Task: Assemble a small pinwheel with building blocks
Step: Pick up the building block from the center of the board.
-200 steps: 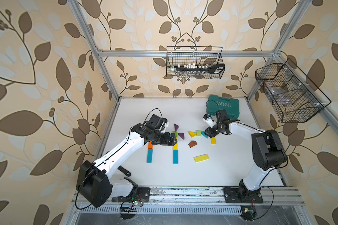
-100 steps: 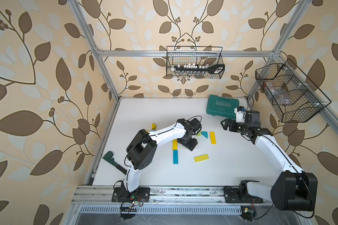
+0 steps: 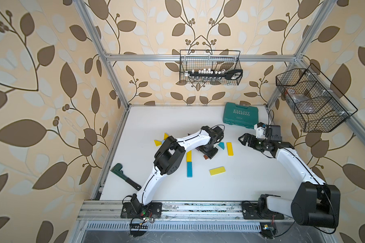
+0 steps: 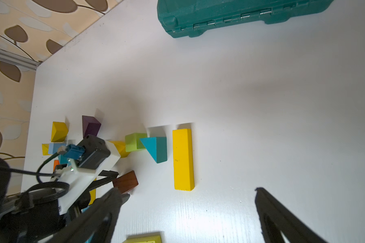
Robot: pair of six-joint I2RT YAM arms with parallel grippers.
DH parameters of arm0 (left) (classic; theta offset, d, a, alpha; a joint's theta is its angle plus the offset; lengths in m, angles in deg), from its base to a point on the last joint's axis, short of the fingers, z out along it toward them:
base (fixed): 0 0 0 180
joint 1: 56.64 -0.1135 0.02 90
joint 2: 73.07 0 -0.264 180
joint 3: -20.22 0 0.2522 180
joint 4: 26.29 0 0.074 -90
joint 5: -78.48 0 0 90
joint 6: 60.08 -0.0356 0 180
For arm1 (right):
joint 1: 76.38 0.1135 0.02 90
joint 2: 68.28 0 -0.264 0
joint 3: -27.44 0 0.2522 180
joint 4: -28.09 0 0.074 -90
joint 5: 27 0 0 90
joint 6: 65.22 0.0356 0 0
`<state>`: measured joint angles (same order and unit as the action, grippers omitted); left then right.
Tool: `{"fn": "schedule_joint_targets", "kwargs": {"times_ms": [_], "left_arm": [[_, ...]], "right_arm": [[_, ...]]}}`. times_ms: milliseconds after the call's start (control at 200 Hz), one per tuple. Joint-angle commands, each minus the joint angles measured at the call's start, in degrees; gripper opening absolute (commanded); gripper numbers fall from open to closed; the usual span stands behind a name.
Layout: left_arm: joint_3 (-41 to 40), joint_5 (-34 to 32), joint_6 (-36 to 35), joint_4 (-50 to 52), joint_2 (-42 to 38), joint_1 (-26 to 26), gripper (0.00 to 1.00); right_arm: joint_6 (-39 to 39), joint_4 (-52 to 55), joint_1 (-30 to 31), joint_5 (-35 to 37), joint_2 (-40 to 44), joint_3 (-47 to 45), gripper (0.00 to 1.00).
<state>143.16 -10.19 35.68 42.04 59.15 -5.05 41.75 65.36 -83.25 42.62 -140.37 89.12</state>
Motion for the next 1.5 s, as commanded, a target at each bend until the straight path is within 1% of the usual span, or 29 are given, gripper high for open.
{"fn": "schedule_joint_targets", "kwargs": {"times_ms": [0,75,135,195,270,335,405,450,485,560,635,690,750,790,880,930,945,975,1025,1100,1330,1495], "left_arm": [[2.35,1.22,-0.86,1.58,1.04,-0.18,0.43],[2.92,1.72,-0.34,2.04,0.79,-0.24,0.29],[2.26,2.80,0.57,1.75,-0.83,-0.33,0.22],[0.17,4.47,1.62,0.60,-3.87,-0.64,0.17],[-4.24,8.93,4.05,-1.92,-9.45,-2.41,0.13],[-10.18,16.35,7.75,-6.57,-15.92,-5.53,0.11],[-19.02,26.10,13.61,-15.51,-23.92,-10.19,0.11],[-24.89,31.25,17.65,-20.77,-28.58,-13.15,0.11],[-27.73,33.39,19.77,-23.08,-31.64,-14.61,0.11],[-30.62,33.84,20.32,-22.88,-36.74,-15.29,0.10],[-33.66,35.70,21.57,-23.22,-40.88,-15.76,0.10],[-36.50,38.06,23.60,-25.14,-43.39,-16.54,0.10],[-38.88,40.23,25.64,-26.69,-45.33,-17.34,0.10],[-40.17,41.24,26.59,-27.49,-46.47,-17.57,0.10],[-42.86,41.46,28.75,-29.67,-48.97,-17.80,0.10],[-43.96,41.51,29.39,-30.66,-49.19,-17.85,0.11],[-44.17,41.36,29.54,-30.76,-50.89,-17.90,0.11],[-44.52,41.02,29.70,-30.74,-51.55,-17.93,0.11],[-45.05,41.08,29.76,-30.98,-52.04,-17.93,0.12],[-45.44,40.74,29.90,-30.63,-52.11,-18.01,0.11],[-45.29,41.10,29.73,-30.89,-52.33,-18.28,0.12],[-44.67,41.29,29.05,-30.01,-52.07,-18.28,0.13]], "right_arm": [[0.85,0.10,-0.14,-2.14,0.99,-1.33,1.00],[1.38,-0.66,-0.08,-4.30,1.21,-2.04,0.99],[2.28,-2.67,-0.03,-7.72,1.68,-3.36,1.00],[2.94,-5.96,0.41,-11.54,2.83,-5.79,1.00],[3.75,-10.07,2.53,-13.59,4.49,-8.49,0.99],[2.16,-12.19,7.20,-13.31,5.65,-9.59,0.99],[-1.19,-15.03,14.21,-11.97,7.31,-10.42,0.99],[-4.01,-16.67,19.27,-9.42,9.03,-11.22,0.99],[-6.24,-18.51,23.29,-7.06,10.68,-12.17,0.99],[-10.86,-22.77,29.86,-1.54,13.38,-13.71,0.98],[-19.55,-27.88,33.39,-3.61,14.15,-15.04,0.98],[-25.51,-29.89,36.21,-1.28,13.93,-14.90,0.98],[-33.40,-30.46,38.40,-1.20,12.79,-13.84,0.98],[-35.81,-30.77,39.41,0.01,11.70,-12.57,0.98],[-39.22,-30.17,40.27,-1.54,8.42,-9.14,0.98],[-40.74,-29.28,41.14,-1.19,6.65,-7.20,0.98],[-41.13,-29.08,41.39,-1.12,6.32,-6.78,0.98],[-42.25,-28.03,42.08,-0.90,5.13,-5.48,0.98],[-42.78,-27.55,42.87,-1.06,3.92,-4.24,0.98],[-43.87,-27.27,43.90,-3.37,2.92,-3.46,0.98],[-47.50,-24.04,45.11,-4.06,0.06,-0.65,0.98],[-47.45,-25.48,45.37,-3.09,-1.25,0.42,0.88]]}}
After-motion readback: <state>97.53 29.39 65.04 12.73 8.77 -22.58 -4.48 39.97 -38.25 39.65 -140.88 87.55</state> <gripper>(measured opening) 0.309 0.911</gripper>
